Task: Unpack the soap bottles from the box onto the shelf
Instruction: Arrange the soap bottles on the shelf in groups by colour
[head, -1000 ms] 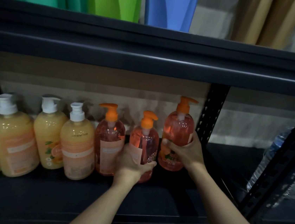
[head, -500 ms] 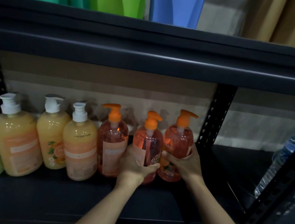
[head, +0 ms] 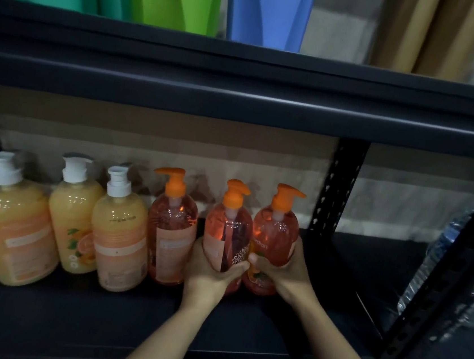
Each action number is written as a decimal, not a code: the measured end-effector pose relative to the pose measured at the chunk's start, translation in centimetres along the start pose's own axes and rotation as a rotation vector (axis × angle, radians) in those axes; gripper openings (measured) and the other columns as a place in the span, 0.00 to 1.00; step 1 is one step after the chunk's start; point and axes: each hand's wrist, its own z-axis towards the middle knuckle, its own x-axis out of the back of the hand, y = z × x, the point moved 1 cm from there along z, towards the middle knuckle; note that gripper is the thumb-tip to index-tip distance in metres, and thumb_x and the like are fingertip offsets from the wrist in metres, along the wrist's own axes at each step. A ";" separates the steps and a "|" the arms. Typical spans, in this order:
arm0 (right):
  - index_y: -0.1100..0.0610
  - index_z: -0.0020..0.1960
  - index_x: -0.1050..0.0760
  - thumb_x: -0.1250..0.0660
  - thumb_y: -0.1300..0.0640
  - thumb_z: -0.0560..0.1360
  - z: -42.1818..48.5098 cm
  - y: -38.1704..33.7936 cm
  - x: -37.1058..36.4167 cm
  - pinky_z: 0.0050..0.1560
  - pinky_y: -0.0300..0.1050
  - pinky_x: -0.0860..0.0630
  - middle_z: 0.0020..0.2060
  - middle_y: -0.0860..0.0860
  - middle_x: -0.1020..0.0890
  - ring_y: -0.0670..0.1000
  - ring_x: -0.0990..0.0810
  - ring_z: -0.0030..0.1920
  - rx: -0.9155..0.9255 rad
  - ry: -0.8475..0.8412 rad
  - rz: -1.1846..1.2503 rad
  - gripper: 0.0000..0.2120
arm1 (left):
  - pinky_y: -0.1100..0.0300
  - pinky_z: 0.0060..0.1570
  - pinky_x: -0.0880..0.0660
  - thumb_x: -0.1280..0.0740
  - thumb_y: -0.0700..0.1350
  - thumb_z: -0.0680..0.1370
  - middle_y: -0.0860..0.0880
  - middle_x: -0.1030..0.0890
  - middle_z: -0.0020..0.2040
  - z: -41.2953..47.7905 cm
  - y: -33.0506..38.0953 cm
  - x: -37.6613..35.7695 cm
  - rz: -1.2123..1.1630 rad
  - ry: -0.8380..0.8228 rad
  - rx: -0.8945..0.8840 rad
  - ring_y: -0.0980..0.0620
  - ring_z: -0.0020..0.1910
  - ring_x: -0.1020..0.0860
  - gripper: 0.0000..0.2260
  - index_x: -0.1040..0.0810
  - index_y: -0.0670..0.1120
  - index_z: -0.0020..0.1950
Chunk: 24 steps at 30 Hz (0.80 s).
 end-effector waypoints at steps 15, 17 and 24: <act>0.44 0.67 0.32 0.16 0.38 0.47 -1.6 4.7 -1.2 0.58 0.49 0.20 0.58 0.47 0.20 0.46 0.19 0.57 -0.080 0.259 -0.206 0.52 | 0.59 0.58 0.24 0.16 0.50 0.60 0.55 0.21 0.54 -2.0 -2.0 -0.5 0.031 0.043 -0.082 0.57 0.56 0.21 0.34 0.29 0.51 0.60; 0.45 0.67 0.32 0.17 0.40 0.48 -1.8 4.3 -1.1 0.58 0.46 0.20 0.57 0.46 0.20 0.45 0.19 0.56 -0.081 0.262 -0.218 0.50 | 0.61 0.58 0.25 0.16 0.49 0.60 0.54 0.21 0.54 -2.0 -2.1 -0.4 0.063 0.052 -0.096 0.55 0.56 0.22 0.34 0.29 0.50 0.60; 0.45 0.63 0.31 0.15 0.56 0.56 -2.0 3.6 0.8 0.51 0.38 0.22 0.53 0.46 0.18 0.44 0.18 0.51 -0.110 0.228 -0.221 0.41 | 0.64 0.56 0.27 0.16 0.46 0.60 0.53 0.21 0.55 -1.7 -2.3 -0.5 0.108 0.047 -0.092 0.52 0.56 0.22 0.35 0.30 0.49 0.61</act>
